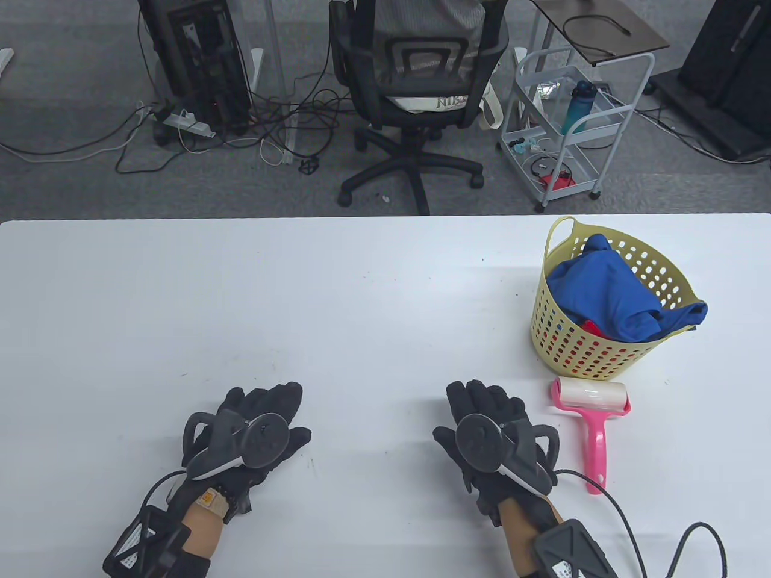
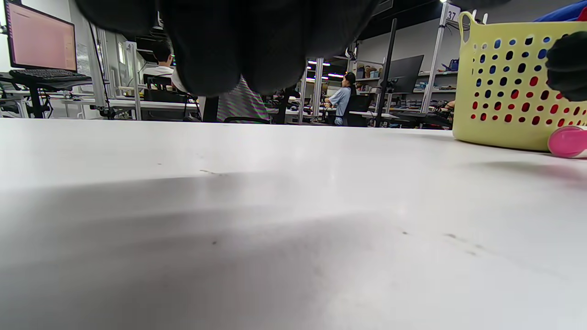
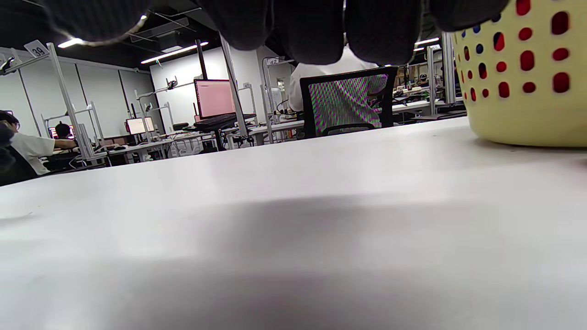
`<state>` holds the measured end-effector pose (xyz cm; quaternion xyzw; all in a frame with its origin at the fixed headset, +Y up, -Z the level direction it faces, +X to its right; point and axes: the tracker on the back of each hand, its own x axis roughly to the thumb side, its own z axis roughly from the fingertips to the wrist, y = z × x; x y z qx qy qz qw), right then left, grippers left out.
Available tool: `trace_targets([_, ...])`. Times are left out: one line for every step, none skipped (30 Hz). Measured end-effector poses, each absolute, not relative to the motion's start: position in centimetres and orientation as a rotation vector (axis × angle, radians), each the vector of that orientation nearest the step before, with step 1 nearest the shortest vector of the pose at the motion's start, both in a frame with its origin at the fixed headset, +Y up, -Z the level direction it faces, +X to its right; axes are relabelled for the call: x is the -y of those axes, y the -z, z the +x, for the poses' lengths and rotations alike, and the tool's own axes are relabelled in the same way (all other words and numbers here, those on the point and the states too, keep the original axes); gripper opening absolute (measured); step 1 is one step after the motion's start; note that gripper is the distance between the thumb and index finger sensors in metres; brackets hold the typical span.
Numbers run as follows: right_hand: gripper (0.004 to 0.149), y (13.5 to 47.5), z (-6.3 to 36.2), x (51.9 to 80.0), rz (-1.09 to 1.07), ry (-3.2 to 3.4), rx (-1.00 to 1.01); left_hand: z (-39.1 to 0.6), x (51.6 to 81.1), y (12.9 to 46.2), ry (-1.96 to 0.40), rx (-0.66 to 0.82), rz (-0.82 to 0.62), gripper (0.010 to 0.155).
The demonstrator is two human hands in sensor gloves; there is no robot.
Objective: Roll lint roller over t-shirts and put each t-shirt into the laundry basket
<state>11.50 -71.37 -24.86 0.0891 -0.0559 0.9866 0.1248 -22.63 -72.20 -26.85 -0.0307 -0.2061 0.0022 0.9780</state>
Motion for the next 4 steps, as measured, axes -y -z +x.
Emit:
trace_targets([0.072,24.89,11.56,71.42,0.257,-2.873,0.155,-22.57,72.3,26.87,0.0,0.416,-0.068,0.079])
trace_targets([0.072,24.94,11.63,71.5,0.256,-2.87,0.142,-22.52,72.41,26.89,0.01,0.416,-0.077,0.079])
trace_targets([0.072,24.97,11.68,71.54,0.254,-2.87,0.136,-22.47,72.48,26.92,0.017,0.415,-0.083,0.079])
trace_targets([0.072,24.98,11.73,71.58,0.248,-2.87,0.132,-22.42,72.56,26.93,0.025,0.416,-0.089,0.079])
